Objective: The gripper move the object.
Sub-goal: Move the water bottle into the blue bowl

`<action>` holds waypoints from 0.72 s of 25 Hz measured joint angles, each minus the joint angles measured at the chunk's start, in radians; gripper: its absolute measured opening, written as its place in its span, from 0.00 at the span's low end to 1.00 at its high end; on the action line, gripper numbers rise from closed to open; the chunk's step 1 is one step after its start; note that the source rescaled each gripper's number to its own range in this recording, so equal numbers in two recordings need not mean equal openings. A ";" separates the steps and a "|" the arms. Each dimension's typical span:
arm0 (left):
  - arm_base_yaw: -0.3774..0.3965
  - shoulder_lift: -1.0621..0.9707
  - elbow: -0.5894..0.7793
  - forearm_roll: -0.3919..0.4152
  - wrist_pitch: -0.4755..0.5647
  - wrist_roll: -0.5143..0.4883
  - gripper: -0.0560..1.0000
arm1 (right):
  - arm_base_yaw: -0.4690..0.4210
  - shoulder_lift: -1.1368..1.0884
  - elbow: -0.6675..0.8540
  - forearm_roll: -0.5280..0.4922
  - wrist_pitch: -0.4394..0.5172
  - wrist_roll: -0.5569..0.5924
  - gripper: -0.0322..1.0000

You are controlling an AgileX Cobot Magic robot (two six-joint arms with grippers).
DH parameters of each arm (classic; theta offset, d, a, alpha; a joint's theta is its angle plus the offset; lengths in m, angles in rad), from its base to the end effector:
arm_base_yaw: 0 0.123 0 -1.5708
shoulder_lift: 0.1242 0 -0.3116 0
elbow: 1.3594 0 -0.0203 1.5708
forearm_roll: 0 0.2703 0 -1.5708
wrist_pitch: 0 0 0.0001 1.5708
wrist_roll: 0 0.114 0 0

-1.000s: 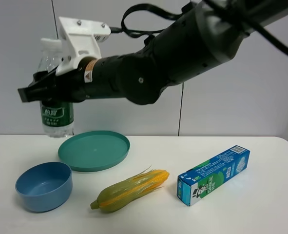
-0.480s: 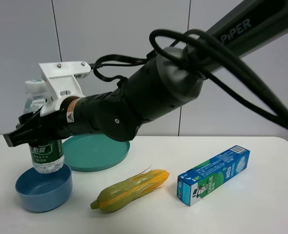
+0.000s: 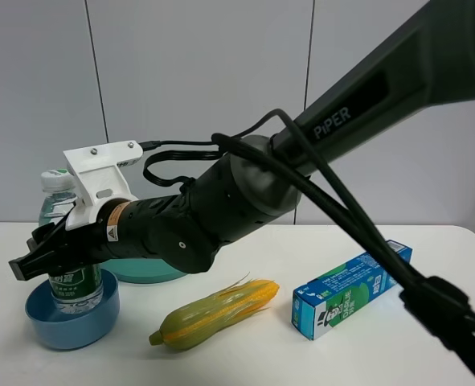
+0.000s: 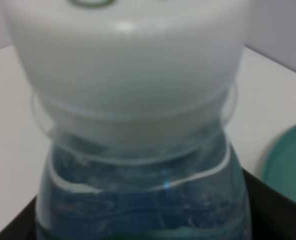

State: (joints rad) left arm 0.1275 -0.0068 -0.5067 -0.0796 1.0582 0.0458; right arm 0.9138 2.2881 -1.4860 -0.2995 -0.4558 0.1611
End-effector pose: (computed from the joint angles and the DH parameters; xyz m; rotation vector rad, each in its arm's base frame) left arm 0.0051 -0.0073 0.2788 -0.0786 2.0243 0.0145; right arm 0.3294 0.4512 0.1378 -1.0108 1.6094 0.6752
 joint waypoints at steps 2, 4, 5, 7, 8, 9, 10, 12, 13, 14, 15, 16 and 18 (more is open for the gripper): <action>0.000 0.000 0.000 0.000 0.000 0.000 1.00 | 0.000 0.017 -0.014 -0.001 0.000 0.000 0.05; 0.000 0.000 0.000 0.000 0.000 0.000 1.00 | 0.000 0.036 -0.033 0.000 0.000 -0.001 0.05; 0.000 0.000 0.000 0.000 0.000 0.000 1.00 | 0.000 0.046 -0.040 0.000 0.000 -0.001 0.05; 0.000 0.000 0.000 0.000 0.000 0.000 1.00 | 0.000 0.063 -0.051 0.001 0.000 -0.008 0.05; 0.000 0.000 0.000 0.000 0.000 0.000 1.00 | 0.000 0.069 -0.051 0.001 0.000 -0.015 0.05; 0.000 0.000 0.000 0.000 0.000 0.000 1.00 | 0.000 0.073 -0.051 0.001 0.001 -0.026 0.05; 0.000 0.000 0.000 0.000 0.000 0.000 1.00 | 0.000 0.075 -0.051 0.001 0.002 -0.040 0.05; 0.000 0.000 0.000 0.000 0.000 0.000 1.00 | 0.000 0.079 -0.051 0.002 0.002 -0.065 0.05; 0.000 0.000 0.000 0.000 0.000 0.000 1.00 | 0.000 0.079 -0.051 0.002 0.004 -0.076 0.05; 0.000 0.000 0.000 0.000 0.000 0.000 1.00 | 0.000 0.079 -0.051 0.002 0.004 -0.081 0.05; 0.000 0.000 0.000 0.000 0.000 0.000 1.00 | 0.000 0.079 -0.051 0.002 0.004 -0.083 0.05; 0.000 0.000 0.000 0.000 0.000 0.000 1.00 | 0.000 0.079 -0.051 0.006 0.004 -0.088 0.05; 0.000 0.000 0.000 0.000 0.000 0.000 1.00 | 0.000 0.079 -0.054 0.019 0.004 -0.090 0.10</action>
State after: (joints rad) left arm 0.1275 -0.0068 -0.5067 -0.0796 1.0582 0.0458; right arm 0.9138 2.3667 -1.5395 -0.2801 -0.4516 0.0716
